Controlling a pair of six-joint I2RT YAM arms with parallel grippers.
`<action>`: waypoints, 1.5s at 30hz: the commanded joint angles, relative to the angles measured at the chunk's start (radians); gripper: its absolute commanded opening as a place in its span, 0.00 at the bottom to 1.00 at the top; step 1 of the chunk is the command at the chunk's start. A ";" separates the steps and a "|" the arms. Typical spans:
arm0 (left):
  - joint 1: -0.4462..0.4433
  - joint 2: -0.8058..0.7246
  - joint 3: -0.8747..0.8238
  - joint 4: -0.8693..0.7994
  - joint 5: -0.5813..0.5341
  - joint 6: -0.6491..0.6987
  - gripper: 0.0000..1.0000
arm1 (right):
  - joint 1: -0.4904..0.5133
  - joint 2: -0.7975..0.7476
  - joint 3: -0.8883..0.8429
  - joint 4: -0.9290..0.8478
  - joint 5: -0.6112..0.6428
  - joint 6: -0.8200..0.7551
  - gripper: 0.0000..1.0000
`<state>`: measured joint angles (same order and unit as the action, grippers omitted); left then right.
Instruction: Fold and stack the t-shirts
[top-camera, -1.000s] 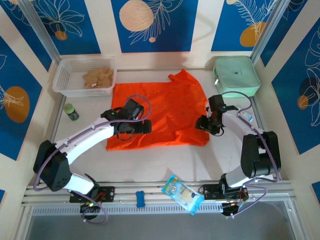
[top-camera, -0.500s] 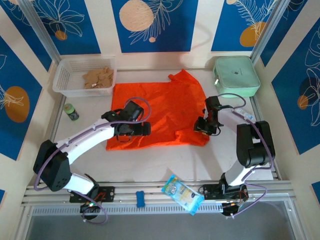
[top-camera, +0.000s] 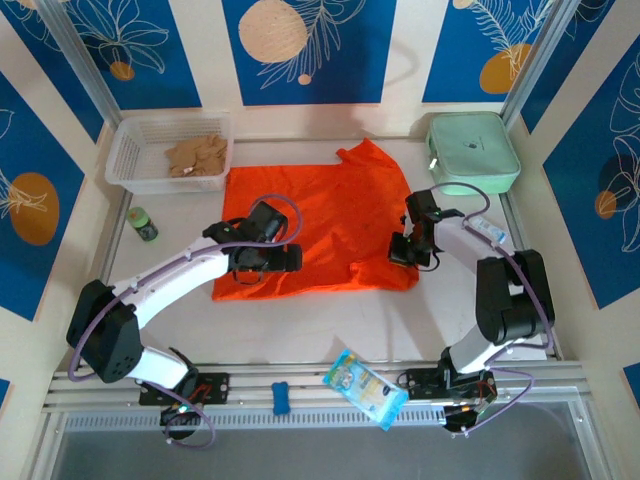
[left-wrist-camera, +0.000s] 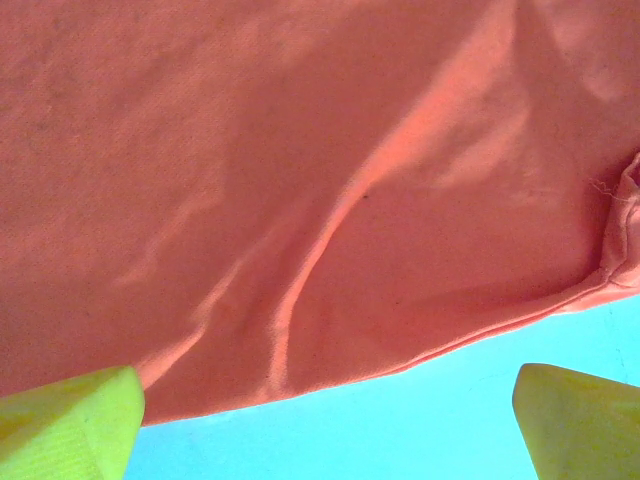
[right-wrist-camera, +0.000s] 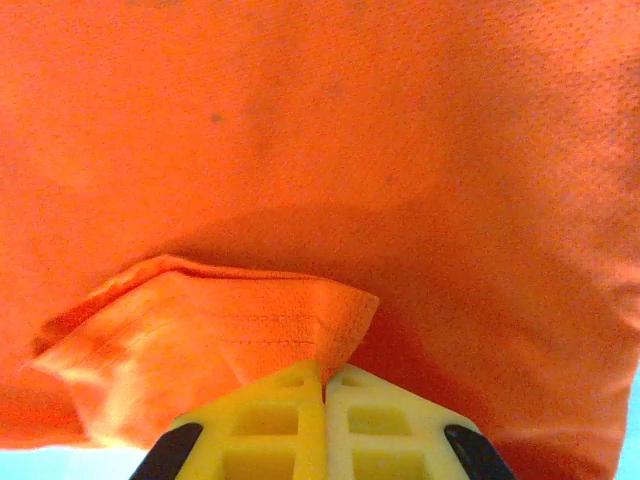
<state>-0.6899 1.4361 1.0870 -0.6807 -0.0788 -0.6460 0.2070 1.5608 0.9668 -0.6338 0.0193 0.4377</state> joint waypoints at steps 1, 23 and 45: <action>0.006 0.001 0.004 0.006 0.024 -0.009 0.95 | 0.023 -0.082 0.009 -0.068 -0.014 0.014 0.00; 0.005 -0.029 -0.112 0.097 0.066 -0.010 0.95 | 0.184 -0.466 -0.281 -0.236 -0.100 0.259 0.10; 0.010 -0.003 -0.125 0.072 0.003 0.021 0.95 | 0.239 -0.581 -0.337 -0.199 -0.045 0.506 0.32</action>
<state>-0.6891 1.4147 0.9615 -0.5842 -0.0349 -0.6453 0.4503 0.8948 0.6086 -0.9138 -0.0330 0.9295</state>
